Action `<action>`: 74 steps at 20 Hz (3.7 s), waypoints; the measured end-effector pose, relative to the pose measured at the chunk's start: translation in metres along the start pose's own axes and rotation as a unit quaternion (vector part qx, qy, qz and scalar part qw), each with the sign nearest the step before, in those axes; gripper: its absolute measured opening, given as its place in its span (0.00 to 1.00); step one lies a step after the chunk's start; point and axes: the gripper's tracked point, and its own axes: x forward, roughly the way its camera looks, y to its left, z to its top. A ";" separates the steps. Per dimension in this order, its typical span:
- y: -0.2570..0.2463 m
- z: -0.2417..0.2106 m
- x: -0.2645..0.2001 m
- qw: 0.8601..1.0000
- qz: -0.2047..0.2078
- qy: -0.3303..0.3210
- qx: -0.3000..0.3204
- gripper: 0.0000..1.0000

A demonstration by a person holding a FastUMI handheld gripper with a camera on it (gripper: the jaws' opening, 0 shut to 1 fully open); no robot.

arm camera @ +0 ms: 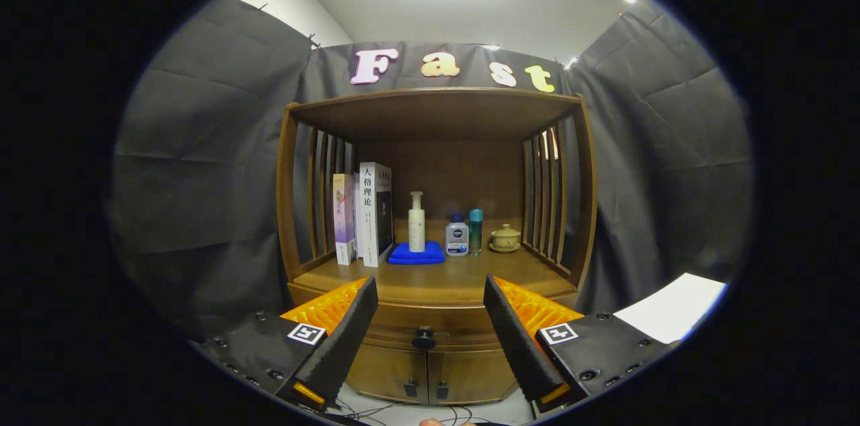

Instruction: Pull open the drawer, take out the items inside it, and place them on the countertop above the cabinet.

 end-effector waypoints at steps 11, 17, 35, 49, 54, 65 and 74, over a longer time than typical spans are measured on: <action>-0.011 -0.041 0.030 0.999 -0.015 0.035 0.013 1.00; -0.020 -0.072 0.053 0.998 -0.024 0.058 0.001 1.00; -0.002 -0.171 0.125 0.990 -0.014 0.142 0.007 1.00; 0.014 -0.204 0.149 0.986 -0.015 0.167 -0.003 0.49; 0.015 -0.203 0.145 0.985 -0.009 0.169 0.001 0.35; 0.014 -0.206 0.134 0.985 -0.002 0.170 -0.010 0.27; 0.012 -0.207 0.080 0.986 0.008 0.165 -0.018 0.27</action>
